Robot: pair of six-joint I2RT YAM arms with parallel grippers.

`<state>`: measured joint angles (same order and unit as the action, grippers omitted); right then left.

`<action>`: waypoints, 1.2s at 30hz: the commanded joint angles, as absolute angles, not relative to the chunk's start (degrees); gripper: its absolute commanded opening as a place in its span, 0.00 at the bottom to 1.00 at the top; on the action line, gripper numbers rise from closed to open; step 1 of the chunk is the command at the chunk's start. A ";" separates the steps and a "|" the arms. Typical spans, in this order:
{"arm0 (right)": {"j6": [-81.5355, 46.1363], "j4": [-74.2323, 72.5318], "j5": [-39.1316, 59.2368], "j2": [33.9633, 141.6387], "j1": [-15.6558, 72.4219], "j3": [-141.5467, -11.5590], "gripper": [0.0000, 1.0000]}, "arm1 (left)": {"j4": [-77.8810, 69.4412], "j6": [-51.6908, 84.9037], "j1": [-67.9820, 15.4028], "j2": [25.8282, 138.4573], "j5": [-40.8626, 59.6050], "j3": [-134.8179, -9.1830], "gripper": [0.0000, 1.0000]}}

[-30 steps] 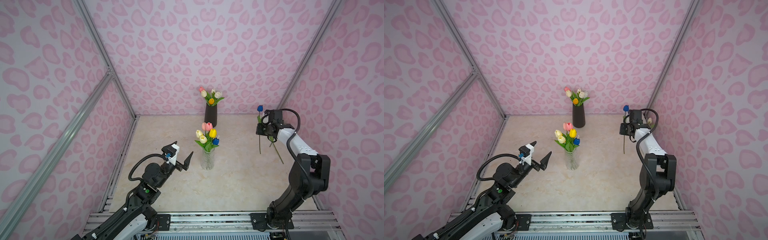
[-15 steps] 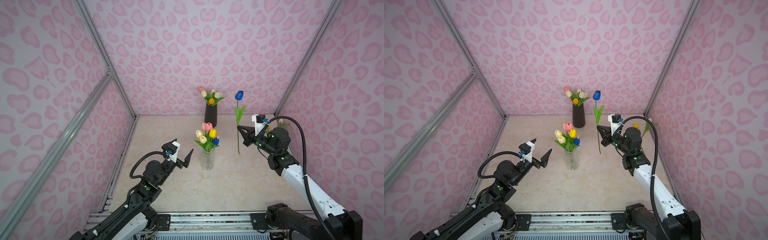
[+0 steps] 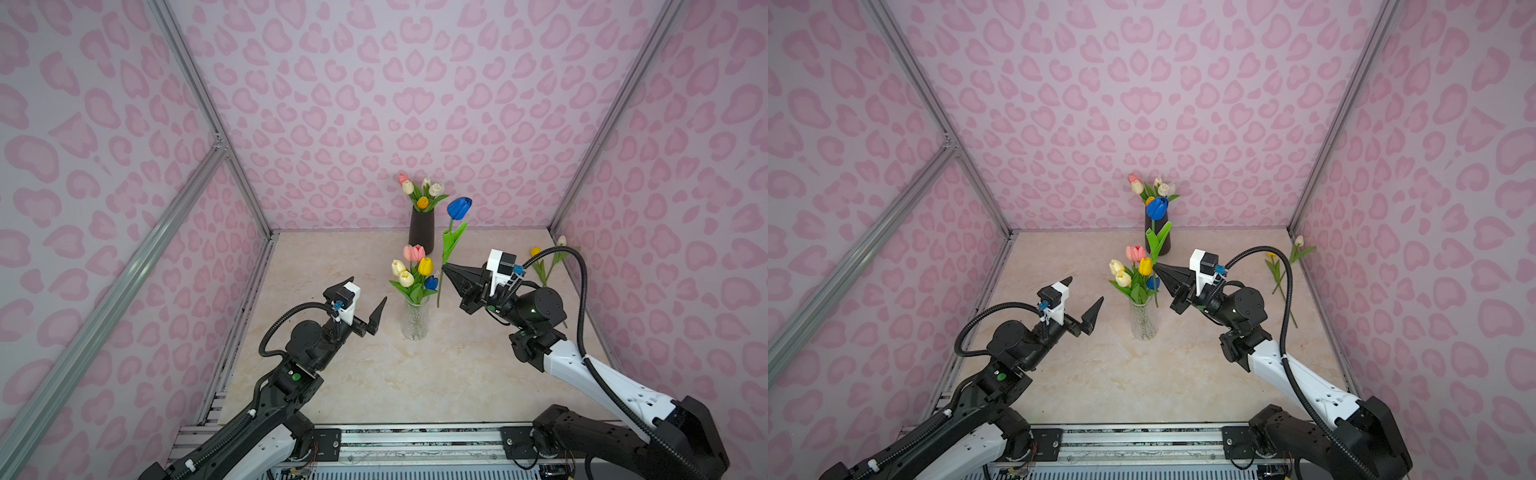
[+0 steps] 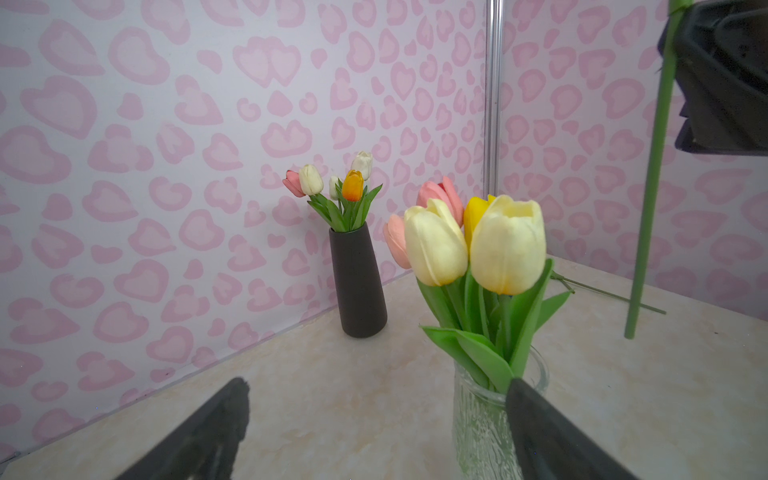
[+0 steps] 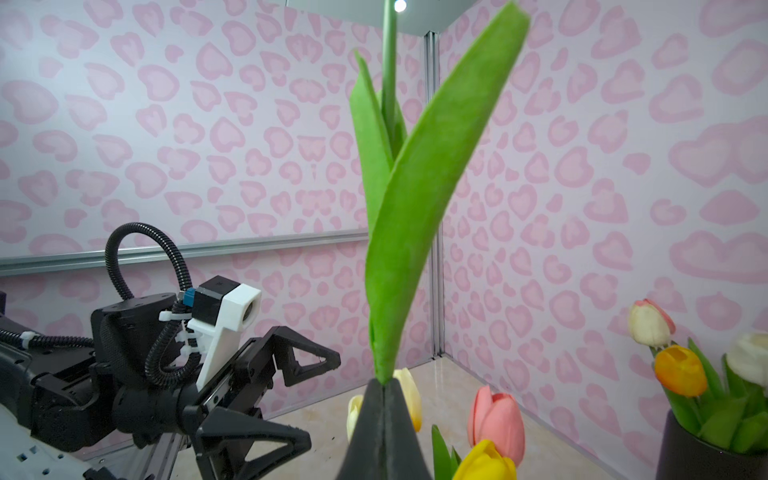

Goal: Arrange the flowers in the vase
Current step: 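Carry the blue tulip upright to the glass vase and insert its stem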

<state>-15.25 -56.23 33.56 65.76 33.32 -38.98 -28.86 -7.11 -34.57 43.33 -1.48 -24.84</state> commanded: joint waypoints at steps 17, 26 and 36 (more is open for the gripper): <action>-5.30 -77.23 23.16 77.32 35.97 -34.67 0.00 | -30.71 -7.26 -34.54 43.05 -0.48 -25.55 0.97; -4.83 -82.72 22.22 81.97 35.98 -33.31 0.00 | -30.76 -7.03 -34.54 44.85 -0.15 -26.06 0.97; -5.33 -84.96 23.03 84.67 36.01 -32.70 0.00 | -31.10 -7.11 -34.54 46.45 0.08 -26.61 0.97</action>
<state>-5.43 -81.73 22.59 84.64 35.90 -33.54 -28.88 -7.11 -34.57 46.33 -0.38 -25.93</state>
